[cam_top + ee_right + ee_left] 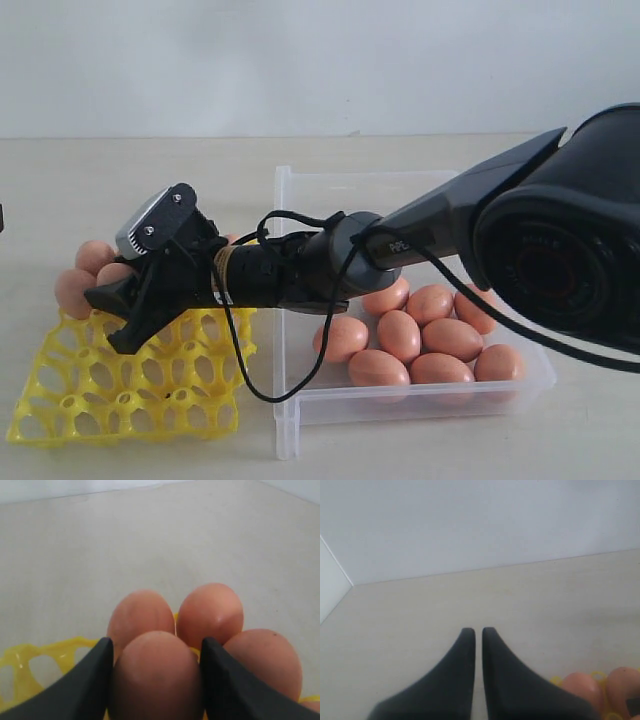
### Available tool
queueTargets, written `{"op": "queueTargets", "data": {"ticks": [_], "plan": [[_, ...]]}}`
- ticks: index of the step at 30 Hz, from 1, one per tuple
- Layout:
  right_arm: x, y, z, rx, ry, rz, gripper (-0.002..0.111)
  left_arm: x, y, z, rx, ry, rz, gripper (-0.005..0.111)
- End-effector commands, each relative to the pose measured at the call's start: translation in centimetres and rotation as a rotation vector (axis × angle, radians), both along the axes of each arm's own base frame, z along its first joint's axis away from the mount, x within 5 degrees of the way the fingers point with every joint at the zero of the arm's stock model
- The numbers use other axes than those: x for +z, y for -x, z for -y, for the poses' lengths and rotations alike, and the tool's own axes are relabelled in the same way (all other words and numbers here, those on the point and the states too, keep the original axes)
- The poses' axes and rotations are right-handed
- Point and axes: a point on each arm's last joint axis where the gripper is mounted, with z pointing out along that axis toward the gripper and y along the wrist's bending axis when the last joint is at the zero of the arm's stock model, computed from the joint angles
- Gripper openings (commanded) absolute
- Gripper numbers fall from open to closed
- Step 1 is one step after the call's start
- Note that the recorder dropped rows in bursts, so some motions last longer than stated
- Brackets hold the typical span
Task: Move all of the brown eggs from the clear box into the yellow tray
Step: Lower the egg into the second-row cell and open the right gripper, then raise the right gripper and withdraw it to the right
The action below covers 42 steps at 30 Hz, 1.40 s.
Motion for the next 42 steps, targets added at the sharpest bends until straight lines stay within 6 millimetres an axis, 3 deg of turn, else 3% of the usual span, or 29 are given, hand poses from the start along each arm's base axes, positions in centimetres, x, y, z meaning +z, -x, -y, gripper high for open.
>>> {"op": "queueTargets", "data": {"ticks": [1,7,16,23,28,32,38,42], "plan": [[0.3,-0.2,0.0,-0.004,-0.016,0.003,0.0,0.1,0.1,-0.1,0.001,0.009,0.009,0.004],[0.3,-0.2,0.0,-0.007,-0.014,0.019,0.006,0.1,0.1,-0.1,0.001,0.009,0.009,0.004],[0.4,-0.4,0.0,-0.039,-0.029,-0.024,0.053,0.1,0.1,-0.1,0.001,0.009,0.009,0.004],[1.5,-0.6,0.1,-0.055,-0.026,-0.01,0.055,0.1,0.1,-0.1,0.001,0.009,0.009,0.004],[5.2,-0.7,0.2,-0.078,-0.046,0.025,0.055,0.1,0.1,-0.1,0.001,0.009,0.009,0.004],[9.7,-0.7,1.1,-0.128,0.014,0.039,0.055,0.1,0.1,-0.1,0.001,0.009,0.009,0.004],[16.5,-0.5,4.0,-0.316,0.147,0.095,0.055,0.1,0.1,-0.1,0.001,0.009,0.009,0.004],[20.9,-0.4,6.6,-0.522,0.118,0.101,0.055,0.1,0.1,-0.1,0.001,0.009,0.009,0.004]]}}
